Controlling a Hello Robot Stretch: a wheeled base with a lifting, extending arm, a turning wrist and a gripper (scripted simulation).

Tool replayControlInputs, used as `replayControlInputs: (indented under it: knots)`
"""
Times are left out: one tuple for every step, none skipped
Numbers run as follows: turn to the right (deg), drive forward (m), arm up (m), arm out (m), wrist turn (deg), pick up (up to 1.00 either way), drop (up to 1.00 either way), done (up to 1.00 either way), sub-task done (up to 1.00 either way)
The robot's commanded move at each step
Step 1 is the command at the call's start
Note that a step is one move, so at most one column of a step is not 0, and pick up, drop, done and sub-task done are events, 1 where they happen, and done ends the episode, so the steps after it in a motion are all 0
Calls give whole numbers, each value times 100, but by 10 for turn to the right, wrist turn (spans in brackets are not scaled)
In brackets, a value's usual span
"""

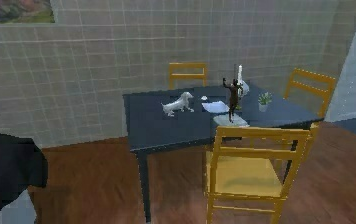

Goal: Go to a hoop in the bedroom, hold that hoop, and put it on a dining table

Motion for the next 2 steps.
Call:
replayControlInputs:
  knots:
    - [0,60,0,0,0,0,0,0,0]
    - [450,0,0,0,0,0,0,0,0]
